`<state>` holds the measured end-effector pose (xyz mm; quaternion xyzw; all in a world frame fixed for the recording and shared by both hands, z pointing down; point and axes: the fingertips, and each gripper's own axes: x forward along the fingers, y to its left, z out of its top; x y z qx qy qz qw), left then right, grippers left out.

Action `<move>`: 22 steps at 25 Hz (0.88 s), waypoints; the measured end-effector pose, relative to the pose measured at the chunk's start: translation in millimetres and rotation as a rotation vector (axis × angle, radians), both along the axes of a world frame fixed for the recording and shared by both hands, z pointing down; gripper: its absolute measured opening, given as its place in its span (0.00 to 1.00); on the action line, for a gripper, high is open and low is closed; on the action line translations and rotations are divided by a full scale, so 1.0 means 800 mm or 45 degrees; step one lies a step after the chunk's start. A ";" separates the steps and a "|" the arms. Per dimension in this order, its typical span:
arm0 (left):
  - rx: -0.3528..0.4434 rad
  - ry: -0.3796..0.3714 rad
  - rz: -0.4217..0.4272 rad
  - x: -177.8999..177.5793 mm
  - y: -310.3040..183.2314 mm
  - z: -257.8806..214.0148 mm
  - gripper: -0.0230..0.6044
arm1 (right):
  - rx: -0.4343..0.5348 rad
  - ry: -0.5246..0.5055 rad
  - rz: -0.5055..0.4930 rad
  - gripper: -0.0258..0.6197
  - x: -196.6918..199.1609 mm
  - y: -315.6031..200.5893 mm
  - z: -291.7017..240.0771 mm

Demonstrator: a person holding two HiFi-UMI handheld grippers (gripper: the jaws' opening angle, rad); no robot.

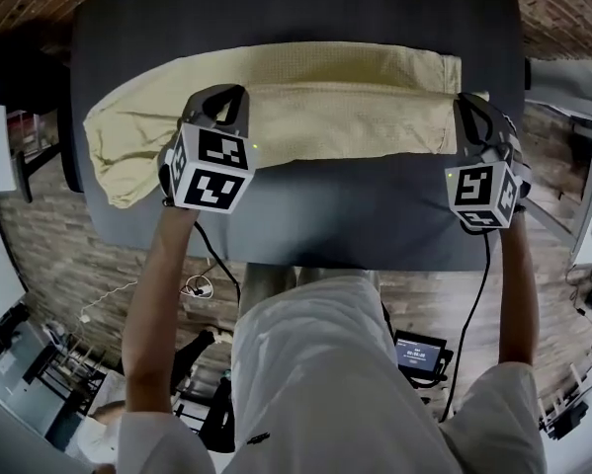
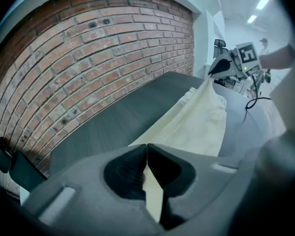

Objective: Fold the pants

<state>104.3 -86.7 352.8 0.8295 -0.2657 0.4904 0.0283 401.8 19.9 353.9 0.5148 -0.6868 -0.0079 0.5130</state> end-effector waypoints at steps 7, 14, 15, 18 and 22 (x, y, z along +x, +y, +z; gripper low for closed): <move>0.008 -0.037 -0.011 0.019 -0.040 0.026 0.06 | -0.096 -0.022 -0.036 0.05 0.019 -0.037 0.034; 0.000 -0.117 -0.005 0.031 -0.069 0.072 0.06 | -0.153 -0.031 -0.046 0.05 0.031 -0.071 0.073; -0.003 -0.124 -0.007 0.031 -0.073 0.079 0.06 | -0.161 -0.031 -0.048 0.05 0.031 -0.075 0.077; -0.009 -0.141 -0.026 0.029 -0.082 0.095 0.06 | -0.181 -0.036 -0.043 0.06 0.031 -0.085 0.093; 0.004 -0.172 -0.033 0.033 -0.091 0.112 0.24 | -0.240 -0.038 0.016 0.17 0.043 -0.090 0.117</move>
